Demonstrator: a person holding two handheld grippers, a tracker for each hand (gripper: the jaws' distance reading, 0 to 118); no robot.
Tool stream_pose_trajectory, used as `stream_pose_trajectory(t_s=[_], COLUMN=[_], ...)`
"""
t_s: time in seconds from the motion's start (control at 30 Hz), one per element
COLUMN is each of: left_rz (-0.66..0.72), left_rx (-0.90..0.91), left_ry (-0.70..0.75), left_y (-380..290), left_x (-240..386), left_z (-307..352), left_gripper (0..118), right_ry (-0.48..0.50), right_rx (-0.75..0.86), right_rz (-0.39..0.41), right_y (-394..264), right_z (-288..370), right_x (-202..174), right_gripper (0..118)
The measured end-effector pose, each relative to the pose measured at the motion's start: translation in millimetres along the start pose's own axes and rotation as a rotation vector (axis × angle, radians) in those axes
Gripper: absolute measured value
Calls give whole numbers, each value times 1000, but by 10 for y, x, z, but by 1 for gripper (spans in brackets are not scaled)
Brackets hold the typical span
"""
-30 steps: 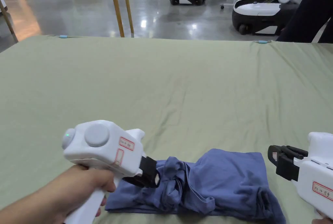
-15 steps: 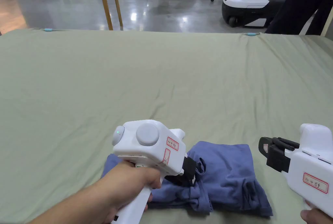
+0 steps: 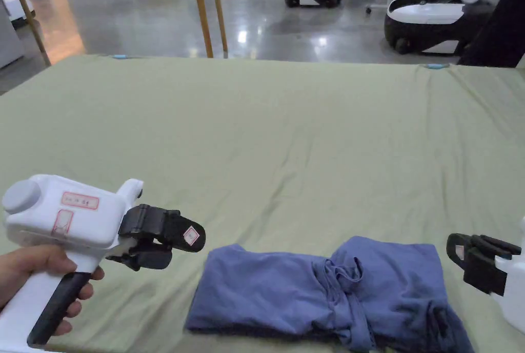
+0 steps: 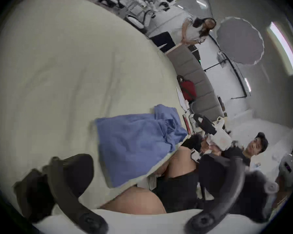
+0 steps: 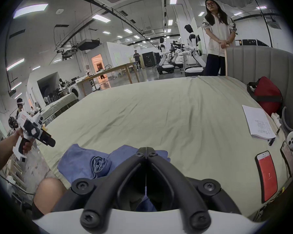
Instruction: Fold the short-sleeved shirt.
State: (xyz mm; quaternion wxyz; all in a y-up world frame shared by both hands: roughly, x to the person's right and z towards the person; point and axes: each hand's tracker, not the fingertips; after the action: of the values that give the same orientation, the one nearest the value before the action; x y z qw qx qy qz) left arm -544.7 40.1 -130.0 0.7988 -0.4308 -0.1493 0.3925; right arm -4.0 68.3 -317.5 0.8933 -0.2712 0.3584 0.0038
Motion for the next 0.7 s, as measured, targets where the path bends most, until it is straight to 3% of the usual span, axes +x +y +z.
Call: stream_pose_trajectory(t_s=[0.17,0.33,0.37,0.43,0.47,0.57,0.7], left_rz=[211,171,130,227,257,177,204], left_rx=[96,3,71,80,55,14,3], left_ry=[-153,-144,-202,-296,-302,-249,-297], left_y=[-78,-259,-213,-61,-54,-119,-72], left_x=[-489,-441,-420,-588,-601,-498,-558], left_z=[-246,-740,-734,-684,-686,-906,-998], left_gripper=[118,117,117,117,115,106,97], right_ry=[22,22,23,21,21,22,28], right_rx=[2,6,6,5,0,1,8], right_rz=[20,19,18,17,15,11,1], right_y=[1,-4,0,8,12,24,55], right_z=[3,19,27,33,32,32,58], right_x=[-11,-13,-11,-7,-2,1,-8], right_gripper=[1,1,1,1,1,1,1])
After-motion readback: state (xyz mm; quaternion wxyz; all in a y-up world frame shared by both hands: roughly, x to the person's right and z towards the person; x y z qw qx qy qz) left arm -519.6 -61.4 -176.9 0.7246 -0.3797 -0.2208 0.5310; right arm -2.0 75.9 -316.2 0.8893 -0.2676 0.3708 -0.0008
